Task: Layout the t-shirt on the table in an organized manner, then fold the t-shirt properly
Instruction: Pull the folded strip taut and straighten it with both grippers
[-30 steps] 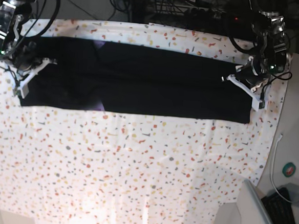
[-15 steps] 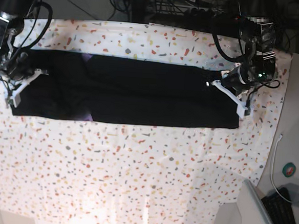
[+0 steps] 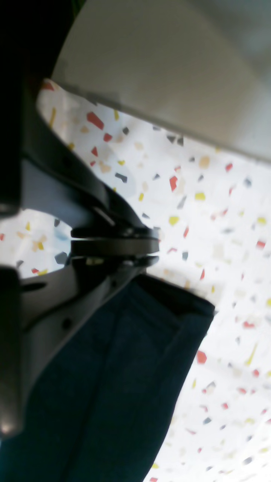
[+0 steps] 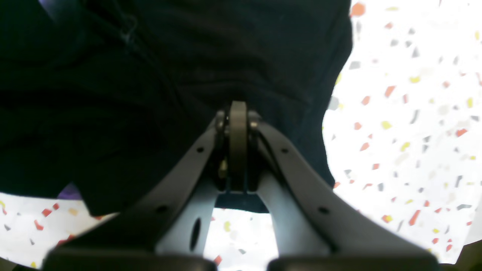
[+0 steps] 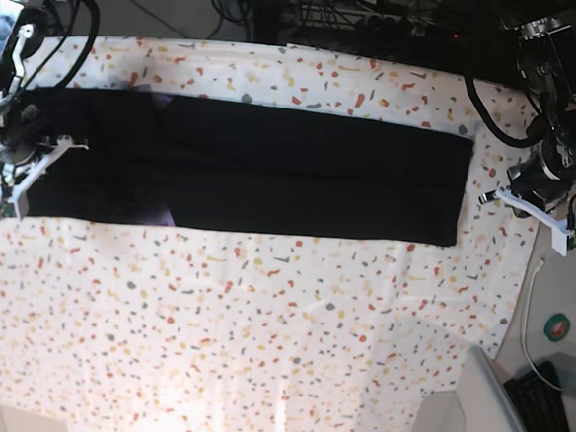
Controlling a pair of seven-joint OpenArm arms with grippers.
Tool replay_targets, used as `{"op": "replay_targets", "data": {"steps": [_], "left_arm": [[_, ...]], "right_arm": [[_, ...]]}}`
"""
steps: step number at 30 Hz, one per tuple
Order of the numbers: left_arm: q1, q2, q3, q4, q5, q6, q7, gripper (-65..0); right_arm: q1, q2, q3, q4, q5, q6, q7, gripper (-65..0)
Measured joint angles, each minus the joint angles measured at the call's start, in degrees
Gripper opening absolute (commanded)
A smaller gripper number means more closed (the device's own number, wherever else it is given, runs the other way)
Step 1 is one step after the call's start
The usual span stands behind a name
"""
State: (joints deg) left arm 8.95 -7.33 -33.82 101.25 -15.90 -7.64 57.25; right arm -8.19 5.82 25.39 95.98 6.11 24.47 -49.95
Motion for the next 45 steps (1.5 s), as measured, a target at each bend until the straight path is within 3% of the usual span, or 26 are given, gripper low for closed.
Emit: {"op": "replay_targets", "data": {"steps": [1,2,4,7,8,9,12,16,20,32,40,45], "left_arm": [[0.4,-0.3,-0.1,-0.2,0.0,-2.5,0.3,-65.0],[0.6,-0.6,-0.4,-0.3,-0.5,-6.1,0.3,-59.4],[-0.1,-0.7,-3.1,-1.8,-2.9,-11.3,0.2,-40.3],[-0.5,-1.1,-7.1,-5.2,-7.0,-14.9,-0.6,-11.0],[-0.4,-1.4,-7.4,-7.0,-8.6,-15.8,-0.5,-3.0],[-0.3,-1.6,-7.4,-9.0,-10.4,-16.6,-0.2,0.0],[-0.4,-2.8,-6.3,-15.4,-15.9,-18.3,-4.8,0.0],[-0.3,-3.5,-1.5,-22.2,-15.6,-17.9,-14.0,0.0],[-0.9,-3.0,2.2,-27.0,-15.9,-18.1,-17.0,0.0],[-6.3,-3.9,4.9,-38.6,-17.0,-18.3,-23.8,-1.6],[-7.9,-4.0,5.4,-43.6,-17.4,-18.8,-23.4,-64.8],[-7.8,-7.4,6.2,-43.5,-17.1,-19.3,-21.8,-65.0]], "right_arm": [[0.0,0.1,0.0,0.0,-0.1,0.0,0.0,-65.0],[-0.1,0.3,0.0,0.0,-0.1,0.0,0.0,-65.0],[-0.7,0.2,0.0,0.0,-0.2,0.0,0.2,-65.0],[-1.1,0.0,0.0,0.0,-0.2,0.0,0.1,-65.0],[-1.1,0.0,0.0,0.0,-0.2,0.0,0.2,-65.0],[-1.1,0.0,0.0,0.0,-0.2,0.0,0.2,-65.0],[-1.2,0.0,-0.2,0.0,0.0,0.0,0.2,-65.0],[-1.6,0.1,-0.2,0.0,0.0,0.0,0.2,-65.0],[-1.6,0.2,-0.3,0.0,0.0,0.0,0.2,-65.0],[-2.9,0.1,-0.3,0.0,0.2,0.0,0.2,-65.0],[-3.0,0.2,-0.2,0.0,0.0,0.0,0.2,-65.0],[-3.7,0.1,-0.1,0.0,0.1,0.0,0.2,-65.0]]}}
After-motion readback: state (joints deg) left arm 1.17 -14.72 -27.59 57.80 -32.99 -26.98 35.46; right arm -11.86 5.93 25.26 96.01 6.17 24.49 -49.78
